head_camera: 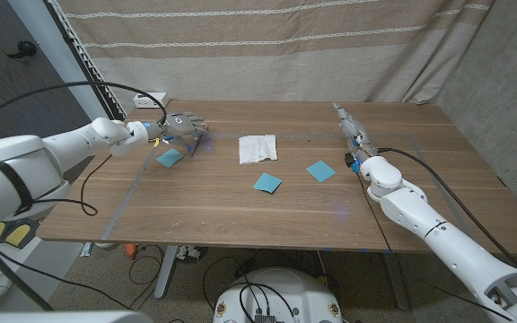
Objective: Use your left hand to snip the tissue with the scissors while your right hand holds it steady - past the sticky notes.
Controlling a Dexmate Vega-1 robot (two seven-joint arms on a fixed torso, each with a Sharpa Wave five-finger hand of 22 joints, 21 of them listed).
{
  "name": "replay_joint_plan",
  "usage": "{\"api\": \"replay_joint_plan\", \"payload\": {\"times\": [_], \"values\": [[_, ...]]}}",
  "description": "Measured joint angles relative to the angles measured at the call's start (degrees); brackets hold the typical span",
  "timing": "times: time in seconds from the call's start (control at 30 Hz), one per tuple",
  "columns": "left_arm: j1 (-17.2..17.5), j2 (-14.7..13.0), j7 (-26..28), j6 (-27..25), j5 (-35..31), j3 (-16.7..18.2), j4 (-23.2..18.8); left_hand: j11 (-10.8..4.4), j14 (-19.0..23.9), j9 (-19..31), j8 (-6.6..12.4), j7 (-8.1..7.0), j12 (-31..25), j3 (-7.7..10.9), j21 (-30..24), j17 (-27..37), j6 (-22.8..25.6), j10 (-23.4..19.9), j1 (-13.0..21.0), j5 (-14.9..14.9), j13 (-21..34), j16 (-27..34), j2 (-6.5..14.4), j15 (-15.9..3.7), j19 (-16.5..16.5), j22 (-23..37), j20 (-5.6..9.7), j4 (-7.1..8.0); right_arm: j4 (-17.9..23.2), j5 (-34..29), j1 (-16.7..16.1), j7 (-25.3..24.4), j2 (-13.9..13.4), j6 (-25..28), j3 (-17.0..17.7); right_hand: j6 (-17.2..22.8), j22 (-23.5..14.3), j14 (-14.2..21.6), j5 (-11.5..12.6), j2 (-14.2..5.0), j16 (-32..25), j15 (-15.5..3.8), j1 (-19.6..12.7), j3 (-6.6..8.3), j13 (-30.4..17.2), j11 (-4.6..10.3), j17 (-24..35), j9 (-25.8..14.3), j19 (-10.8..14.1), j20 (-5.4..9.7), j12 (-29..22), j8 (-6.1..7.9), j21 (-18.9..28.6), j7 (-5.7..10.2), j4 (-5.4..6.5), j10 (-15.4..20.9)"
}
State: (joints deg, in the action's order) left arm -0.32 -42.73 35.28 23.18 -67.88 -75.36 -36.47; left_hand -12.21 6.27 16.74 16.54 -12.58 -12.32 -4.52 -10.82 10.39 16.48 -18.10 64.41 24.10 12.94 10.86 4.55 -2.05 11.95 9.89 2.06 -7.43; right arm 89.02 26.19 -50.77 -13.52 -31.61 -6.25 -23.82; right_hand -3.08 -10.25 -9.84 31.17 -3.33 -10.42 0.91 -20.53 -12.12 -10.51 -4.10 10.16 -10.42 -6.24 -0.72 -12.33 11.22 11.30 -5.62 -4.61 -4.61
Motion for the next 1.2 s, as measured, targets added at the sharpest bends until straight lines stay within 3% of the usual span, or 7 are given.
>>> {"api": "replay_joint_plan", "payload": {"times": [0.43, 1.1, 1.2], "values": [[-1.6, 3.3, 2.8, 0.3, 2.4, -4.5, 6.0, -0.27, 0.4, -0.1, 0.21, 0.0, 0.0, 1.05, 0.0, 0.0, 0.2, -0.3, 0.0, -1.2, 0.3, 0.0, 0.0, -0.2, 0.0, 0.0, 0.0, 0.11, -0.1, -0.1, 0.2, -0.1, 0.1, 0.3, -0.2, 0.0, 0.0, 0.0, 0.0, 0.0, 0.0, 0.0, 0.0, 0.0, 0.0, 0.0, 0.0, 0.0, 0.0, 0.0, 0.0, 0.0, 0.0, 0.0, 0.0, 0.0], [-1.6, 5.5, 5.2, -0.4, 6.8, -8.1, 9.2, 0.04, 1.1, -0.5, 0.21, -0.09, 0.0, 3.56, 0.0, 0.2, 1.7, -1.2, 0.5, -3.6, 0.3, 0.0, 0.6, -0.3, 0.2, 0.0, 0.21, 0.06, 1.0, -0.1, -0.6, -0.6, -0.4, 0.7, 0.1, 0.0, 0.0, 0.0, 0.0, -0.7, 0.0, 0.0, -0.1, -0.24, 0.0, 0.0, 0.1, 0.0, 0.0, 0.0, 0.0, 0.0, 0.0, 0.0, 0.24, 0.0], [-1.4, 5.7, 5.4, -0.4, 7.1, -8.3, 9.5, -0.17, 1.4, -0.4, 0.21, -0.09, 0.0, 3.9, 0.0, 0.1, 1.7, -1.6, -0.2, -4.3, 0.3, 0.0, 1.5, 0.0, 0.2, 0.0, 0.19, 0.27, 1.0, -0.1, -0.6, -0.6, -0.4, 0.7, 0.1, 0.0, 0.0, 0.0, 0.0, -0.7, 0.0, 0.0, -0.1, -0.24, 0.0, 0.0, 0.1, 0.0, 0.0, 0.0, 0.0, 0.0, 0.0, 0.0, 0.24, 0.0]]}}
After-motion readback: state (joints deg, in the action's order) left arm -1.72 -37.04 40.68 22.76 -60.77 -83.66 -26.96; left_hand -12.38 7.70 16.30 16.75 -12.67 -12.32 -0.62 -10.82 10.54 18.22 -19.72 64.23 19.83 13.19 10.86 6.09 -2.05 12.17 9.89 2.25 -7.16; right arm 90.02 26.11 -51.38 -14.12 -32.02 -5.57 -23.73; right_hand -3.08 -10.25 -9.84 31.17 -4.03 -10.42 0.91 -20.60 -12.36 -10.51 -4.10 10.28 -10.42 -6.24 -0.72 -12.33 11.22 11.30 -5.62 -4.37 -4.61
